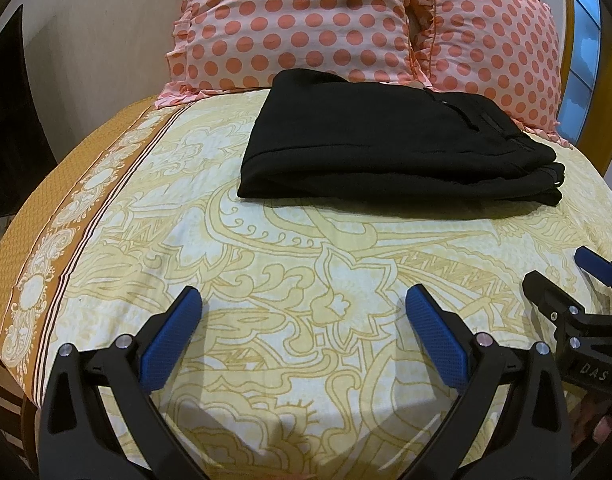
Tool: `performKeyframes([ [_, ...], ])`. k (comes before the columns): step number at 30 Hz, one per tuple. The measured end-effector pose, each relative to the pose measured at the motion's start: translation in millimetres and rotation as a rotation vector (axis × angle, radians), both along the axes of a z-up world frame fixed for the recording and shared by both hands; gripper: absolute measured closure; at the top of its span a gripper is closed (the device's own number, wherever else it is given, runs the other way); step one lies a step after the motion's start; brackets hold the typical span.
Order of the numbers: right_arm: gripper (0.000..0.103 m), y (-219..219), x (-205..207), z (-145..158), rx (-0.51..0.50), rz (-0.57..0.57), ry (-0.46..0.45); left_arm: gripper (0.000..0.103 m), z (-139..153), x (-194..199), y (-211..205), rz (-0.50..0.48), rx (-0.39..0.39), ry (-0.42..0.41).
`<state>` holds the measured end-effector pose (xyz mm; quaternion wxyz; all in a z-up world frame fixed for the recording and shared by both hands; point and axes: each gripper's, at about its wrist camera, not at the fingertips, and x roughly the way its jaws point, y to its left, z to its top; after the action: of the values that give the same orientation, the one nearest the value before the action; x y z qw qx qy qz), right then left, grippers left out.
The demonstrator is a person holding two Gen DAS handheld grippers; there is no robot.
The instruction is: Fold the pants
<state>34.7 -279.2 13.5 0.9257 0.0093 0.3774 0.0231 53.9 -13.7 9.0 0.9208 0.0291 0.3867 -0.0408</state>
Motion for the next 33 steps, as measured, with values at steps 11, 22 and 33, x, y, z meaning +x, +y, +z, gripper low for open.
performKeyframes([
  [11,0.001,0.9,0.3,-0.2,0.0,-0.003,0.001,0.002,-1.1,-3.1,0.0,-0.009,-0.002,0.004],
  [22,0.001,1.7,0.9,0.0,0.0,-0.004,0.002,0.002,-1.0,-3.7,-1.8,-0.007,-0.002,0.004],
  [33,0.001,2.4,1.0,-0.1,-0.001,-0.006,0.001,0.002,-2.0,-4.7,-1.4,-0.019,-0.002,-0.004],
])
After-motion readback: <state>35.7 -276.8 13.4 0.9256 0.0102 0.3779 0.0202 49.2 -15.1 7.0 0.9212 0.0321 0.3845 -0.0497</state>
